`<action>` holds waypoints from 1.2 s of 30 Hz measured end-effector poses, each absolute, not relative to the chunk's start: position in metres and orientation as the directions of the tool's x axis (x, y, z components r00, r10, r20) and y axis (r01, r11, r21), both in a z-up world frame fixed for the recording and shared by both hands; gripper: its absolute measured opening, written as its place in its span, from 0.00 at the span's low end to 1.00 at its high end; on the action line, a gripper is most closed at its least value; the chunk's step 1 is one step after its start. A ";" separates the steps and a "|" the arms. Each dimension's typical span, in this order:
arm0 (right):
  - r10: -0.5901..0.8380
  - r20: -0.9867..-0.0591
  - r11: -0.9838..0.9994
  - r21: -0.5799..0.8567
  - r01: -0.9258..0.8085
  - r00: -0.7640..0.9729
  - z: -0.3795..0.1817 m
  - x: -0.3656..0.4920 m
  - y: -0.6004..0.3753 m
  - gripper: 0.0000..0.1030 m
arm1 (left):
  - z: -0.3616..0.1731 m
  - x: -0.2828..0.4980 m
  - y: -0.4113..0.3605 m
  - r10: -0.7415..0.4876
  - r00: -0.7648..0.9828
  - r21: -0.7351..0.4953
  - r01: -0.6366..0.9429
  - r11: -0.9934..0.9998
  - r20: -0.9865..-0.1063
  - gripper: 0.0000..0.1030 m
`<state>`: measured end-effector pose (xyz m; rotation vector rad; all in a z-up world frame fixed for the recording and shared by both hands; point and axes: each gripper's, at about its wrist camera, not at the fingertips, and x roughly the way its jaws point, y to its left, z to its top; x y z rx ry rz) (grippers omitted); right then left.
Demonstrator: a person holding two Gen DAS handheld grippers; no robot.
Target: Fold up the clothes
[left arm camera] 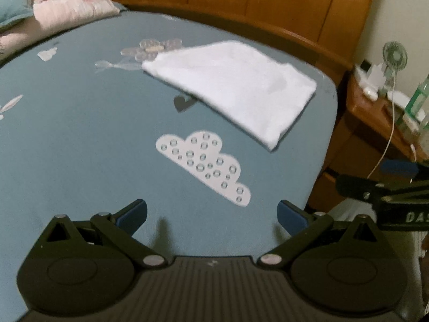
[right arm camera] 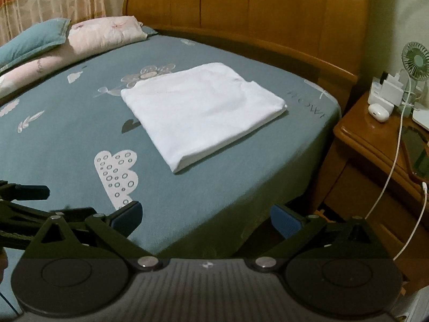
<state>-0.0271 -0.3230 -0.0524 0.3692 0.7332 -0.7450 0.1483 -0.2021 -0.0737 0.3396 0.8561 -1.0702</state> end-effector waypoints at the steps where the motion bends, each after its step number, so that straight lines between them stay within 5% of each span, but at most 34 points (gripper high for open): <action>1: -0.483 -0.712 0.687 0.053 0.725 0.509 -0.051 -0.027 -0.323 1.00 | -0.072 0.148 -0.201 -0.630 0.206 -0.154 0.871 0.467 -0.749 0.99; 36: -0.443 -0.712 0.725 0.074 0.685 0.546 -0.042 -0.007 -0.320 1.00 | -0.070 0.151 -0.191 -0.632 0.235 -0.148 0.858 0.492 -0.739 0.99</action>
